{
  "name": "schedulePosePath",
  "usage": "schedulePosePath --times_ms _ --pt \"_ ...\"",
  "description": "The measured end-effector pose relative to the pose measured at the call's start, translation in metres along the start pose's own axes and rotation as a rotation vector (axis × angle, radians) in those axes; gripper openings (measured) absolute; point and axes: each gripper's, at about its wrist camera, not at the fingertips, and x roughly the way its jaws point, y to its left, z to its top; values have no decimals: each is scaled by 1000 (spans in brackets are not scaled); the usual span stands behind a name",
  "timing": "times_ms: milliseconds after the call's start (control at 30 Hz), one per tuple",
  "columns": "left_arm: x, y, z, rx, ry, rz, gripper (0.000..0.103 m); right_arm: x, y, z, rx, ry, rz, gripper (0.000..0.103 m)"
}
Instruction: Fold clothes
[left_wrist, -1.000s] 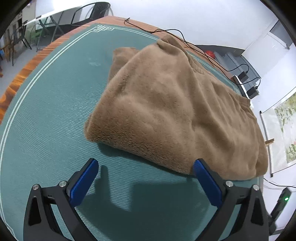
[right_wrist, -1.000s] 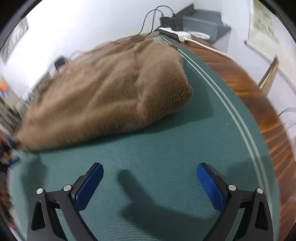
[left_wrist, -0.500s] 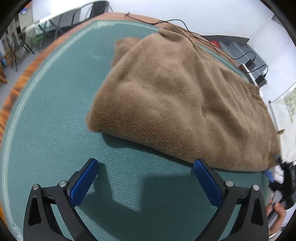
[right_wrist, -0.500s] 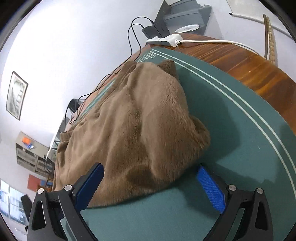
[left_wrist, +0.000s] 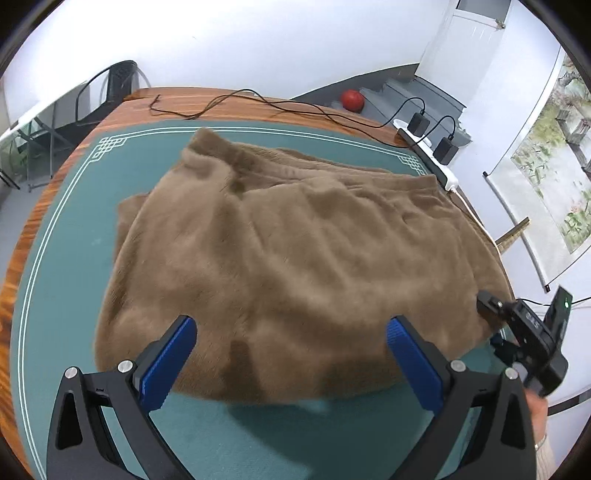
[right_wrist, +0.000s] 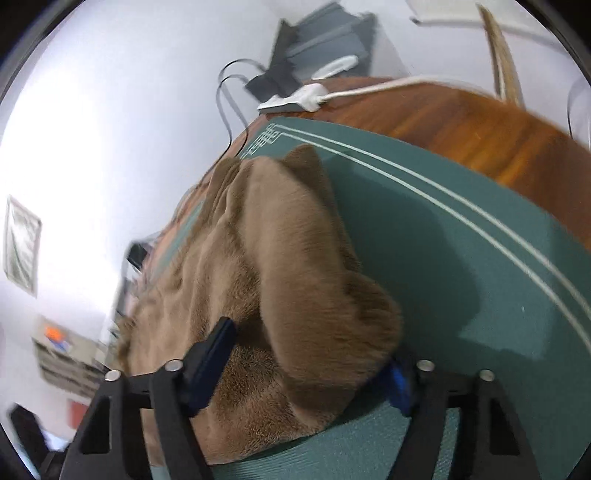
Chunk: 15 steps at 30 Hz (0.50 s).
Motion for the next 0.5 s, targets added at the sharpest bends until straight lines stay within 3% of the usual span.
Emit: schedulePosePath --times_ms 167,367,400,467,500 --pt "3 -24 19 28 22 -7 103 4 -13 7 55 13 97 70" --pt "3 -93 62 132 38 -73 103 18 -11 10 19 -8 154 70" --pt "3 -104 69 151 42 -88 103 19 -12 11 21 -4 161 68" --pt "10 -129 81 194 67 -91 103 22 -15 13 26 4 176 50" --pt "14 -141 87 218 86 -87 103 22 -19 12 37 11 184 46"
